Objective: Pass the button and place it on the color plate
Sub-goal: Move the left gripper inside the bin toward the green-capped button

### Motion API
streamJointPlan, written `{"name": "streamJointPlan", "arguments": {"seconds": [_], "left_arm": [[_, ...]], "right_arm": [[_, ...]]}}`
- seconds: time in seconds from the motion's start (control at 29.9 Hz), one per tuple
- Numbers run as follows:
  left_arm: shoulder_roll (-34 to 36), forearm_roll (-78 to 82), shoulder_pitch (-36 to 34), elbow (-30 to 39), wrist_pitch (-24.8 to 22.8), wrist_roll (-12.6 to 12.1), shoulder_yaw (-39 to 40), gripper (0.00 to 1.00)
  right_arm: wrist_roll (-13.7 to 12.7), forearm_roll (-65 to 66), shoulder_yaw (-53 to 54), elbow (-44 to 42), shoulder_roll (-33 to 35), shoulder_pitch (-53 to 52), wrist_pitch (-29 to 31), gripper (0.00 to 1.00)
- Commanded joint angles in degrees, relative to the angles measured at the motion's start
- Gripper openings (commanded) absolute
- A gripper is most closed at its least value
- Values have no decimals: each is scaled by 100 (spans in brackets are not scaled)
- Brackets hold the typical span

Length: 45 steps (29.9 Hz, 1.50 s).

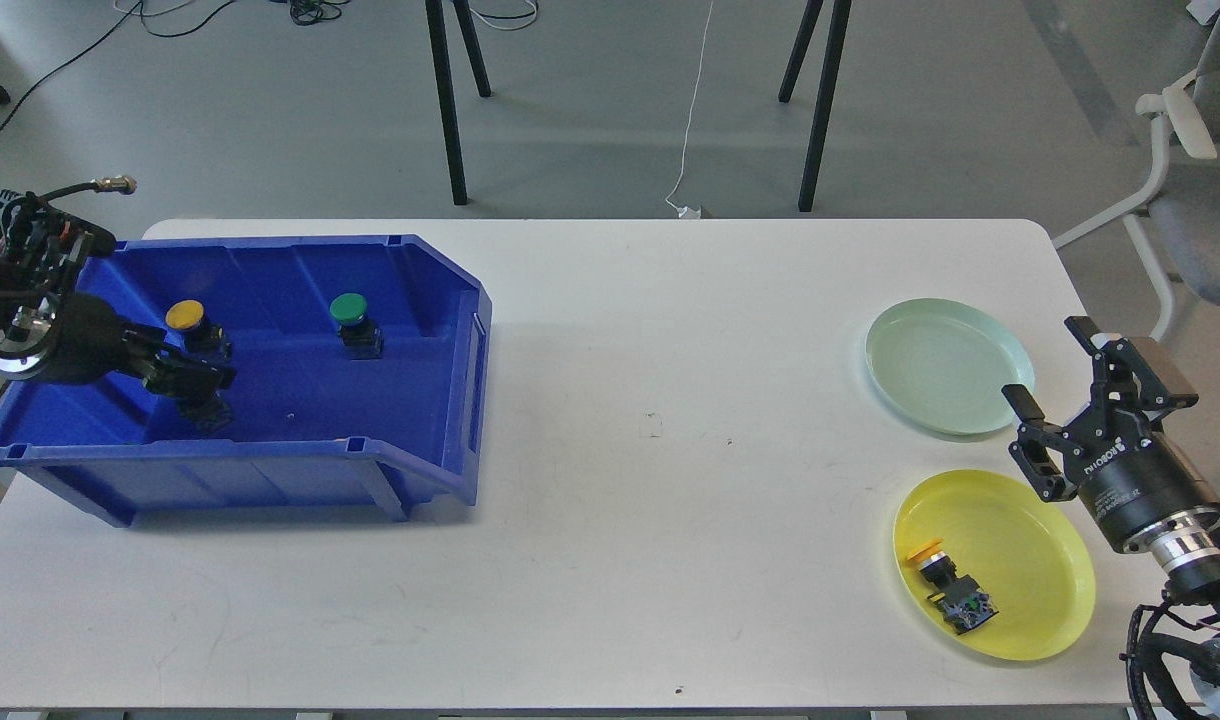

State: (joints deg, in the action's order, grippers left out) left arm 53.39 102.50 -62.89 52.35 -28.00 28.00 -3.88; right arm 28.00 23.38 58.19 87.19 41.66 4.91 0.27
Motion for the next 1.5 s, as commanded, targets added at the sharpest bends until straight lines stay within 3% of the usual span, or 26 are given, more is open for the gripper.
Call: {"name": "streamJointPlan", "arguments": {"seconds": [0.0, 0.37, 0.5, 0.77, 1.47], "left_arm": [[-119, -72, 58, -234, 0, 0, -25, 97], [-295, -98, 348, -340, 0, 0, 10, 95], [-295, -107, 444, -374, 0, 0, 2, 81], [-295, -107, 506, -419, 31, 0, -7, 74], [-207, -195, 427, -384, 22, 0, 19, 73]], "right_arm": [[0, 0, 8, -1, 0, 45, -1, 91], [0, 0, 17, -1, 0, 150, 307, 91], [0, 0, 17, 8, 0, 159, 307, 91], [0, 0, 17, 8, 9, 185, 316, 91], [0, 0, 26, -1, 0, 238, 377, 91]]}}
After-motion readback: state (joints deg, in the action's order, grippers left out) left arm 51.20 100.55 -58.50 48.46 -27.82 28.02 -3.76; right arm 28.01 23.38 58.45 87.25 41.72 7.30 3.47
